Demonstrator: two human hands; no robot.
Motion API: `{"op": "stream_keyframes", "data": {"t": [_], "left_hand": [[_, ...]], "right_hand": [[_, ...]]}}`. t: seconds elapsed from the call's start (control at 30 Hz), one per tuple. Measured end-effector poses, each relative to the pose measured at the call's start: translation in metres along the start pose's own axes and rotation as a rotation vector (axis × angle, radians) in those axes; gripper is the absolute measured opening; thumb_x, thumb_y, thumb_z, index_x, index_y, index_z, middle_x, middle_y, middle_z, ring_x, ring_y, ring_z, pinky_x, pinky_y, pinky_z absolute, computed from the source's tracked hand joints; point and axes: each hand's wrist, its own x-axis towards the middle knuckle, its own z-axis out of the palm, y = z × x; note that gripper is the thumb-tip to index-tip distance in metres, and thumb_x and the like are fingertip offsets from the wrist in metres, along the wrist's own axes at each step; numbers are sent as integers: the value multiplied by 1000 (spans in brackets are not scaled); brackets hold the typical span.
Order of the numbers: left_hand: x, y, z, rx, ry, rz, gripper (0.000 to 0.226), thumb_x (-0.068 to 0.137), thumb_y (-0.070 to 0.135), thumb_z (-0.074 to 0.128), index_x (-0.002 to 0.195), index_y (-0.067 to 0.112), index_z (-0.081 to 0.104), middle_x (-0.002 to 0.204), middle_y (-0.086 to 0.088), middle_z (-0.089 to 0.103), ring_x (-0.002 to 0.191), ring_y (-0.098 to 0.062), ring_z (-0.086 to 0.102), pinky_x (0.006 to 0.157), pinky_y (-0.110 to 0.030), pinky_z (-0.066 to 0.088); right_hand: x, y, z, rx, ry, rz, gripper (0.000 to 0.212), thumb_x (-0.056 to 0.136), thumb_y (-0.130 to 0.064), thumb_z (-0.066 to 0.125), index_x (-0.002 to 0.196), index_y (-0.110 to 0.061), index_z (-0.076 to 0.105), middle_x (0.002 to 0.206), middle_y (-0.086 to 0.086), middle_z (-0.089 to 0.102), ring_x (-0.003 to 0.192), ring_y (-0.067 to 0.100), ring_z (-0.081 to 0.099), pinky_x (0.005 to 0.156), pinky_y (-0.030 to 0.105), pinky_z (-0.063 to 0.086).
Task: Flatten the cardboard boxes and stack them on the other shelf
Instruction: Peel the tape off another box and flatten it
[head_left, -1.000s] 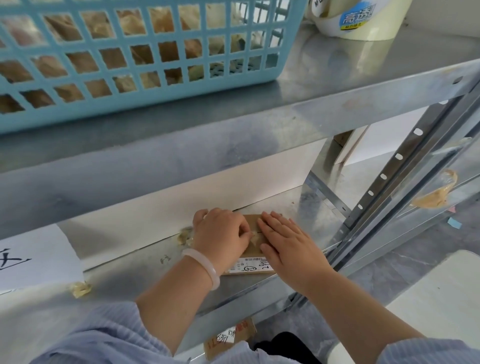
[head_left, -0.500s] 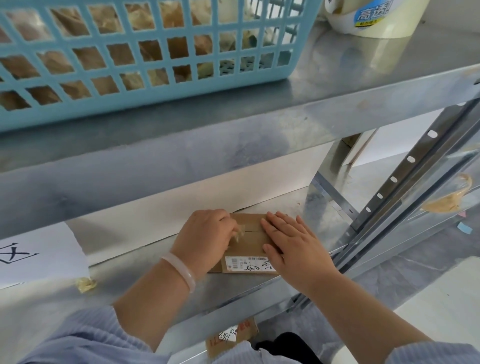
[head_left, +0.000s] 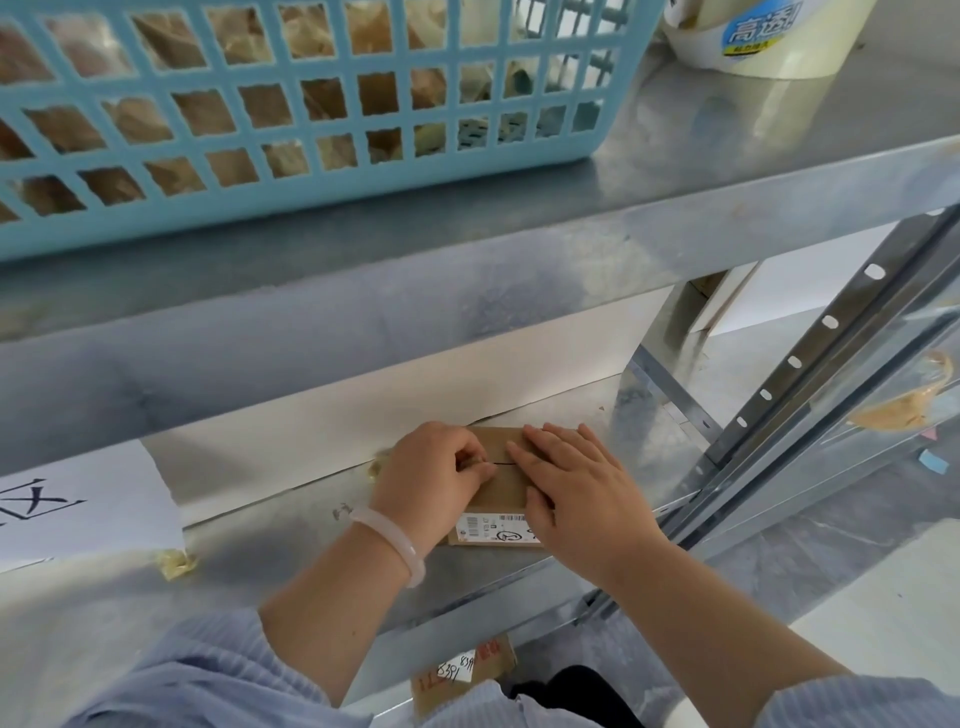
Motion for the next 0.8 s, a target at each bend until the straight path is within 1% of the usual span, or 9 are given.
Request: {"op": "stream_keyframes", "data": {"t": [0.13, 0.2, 0.27, 0.33, 0.43, 0.53, 0.63, 0.7, 0.8], "left_hand": [[-2, -7, -11, 33, 112, 42, 11, 81, 24, 72, 73, 27, 65, 73, 11, 57, 68, -4, 53, 64, -22, 44], [-4, -13, -19, 117, 161, 105, 10, 78, 13, 72, 75, 21, 67, 73, 9, 56, 66, -11, 54, 61, -24, 44], [-6, -16, -24, 206, 169, 205, 15, 72, 2, 73, 77, 15, 68, 75, 2, 59, 63, -19, 57, 58, -31, 48], [-9, -17, -24, 264, 138, 308, 18, 69, -2, 76, 78, 12, 71, 76, -2, 62, 62, -23, 59, 57, -35, 51], [-11, -17, -20, 218, 54, 313, 13, 79, 13, 76, 92, 13, 75, 90, -1, 65, 81, -22, 62, 73, -36, 52], [-10, -20, -19, 103, -80, 237, 29, 91, 31, 62, 113, 15, 70, 108, 3, 59, 101, -15, 56, 92, -30, 46], [-8, -20, -20, 27, -170, 225, 33, 95, 30, 55, 122, 14, 65, 108, 9, 48, 102, -10, 53, 94, -21, 40], [-7, -22, -22, 78, -239, 229, 41, 93, 29, 59, 132, 17, 57, 111, 10, 44, 102, -7, 48, 91, -14, 35], [-3, -26, -26, 219, -328, 257, 56, 87, 34, 66, 139, 23, 49, 117, 8, 46, 104, -9, 45, 92, -18, 35]], "right_hand": [[1, 2, 1, -4, -11, 17, 48, 93, -37, 40, 140, -32, 49, 148, -8, 44, 141, 12, 33, 120, 32, 6], [2, 3, 2, -4, -14, 22, 48, 94, -39, 39, 141, -34, 47, 150, -10, 41, 142, 11, 30, 120, 31, 4], [3, 1, 4, -1, -10, 27, 48, 93, -37, 41, 140, -33, 49, 149, -9, 43, 141, 11, 31, 121, 32, 6], [3, -4, 6, -1, 11, 35, 46, 91, -32, 46, 136, -28, 55, 145, -4, 48, 139, 16, 37, 120, 34, 14], [2, -10, 10, -23, 44, 35, 43, 91, -26, 54, 132, -18, 59, 140, 4, 54, 134, 22, 46, 116, 36, 21], [2, -13, 12, -34, 24, 9, 44, 93, -23, 55, 136, -12, 55, 143, 5, 51, 135, 21, 44, 115, 37, 20], [3, -10, 10, -48, 43, -5, 44, 90, -20, 60, 132, -10, 58, 138, 7, 55, 131, 22, 49, 113, 39, 23], [2, -9, 9, -47, 30, -8, 44, 93, -22, 55, 136, -12, 55, 142, 4, 51, 135, 20, 45, 115, 35, 16], [0, -8, 11, -35, 29, -14, 45, 95, -24, 51, 139, -14, 51, 145, 2, 48, 138, 18, 40, 116, 33, 11]]}}
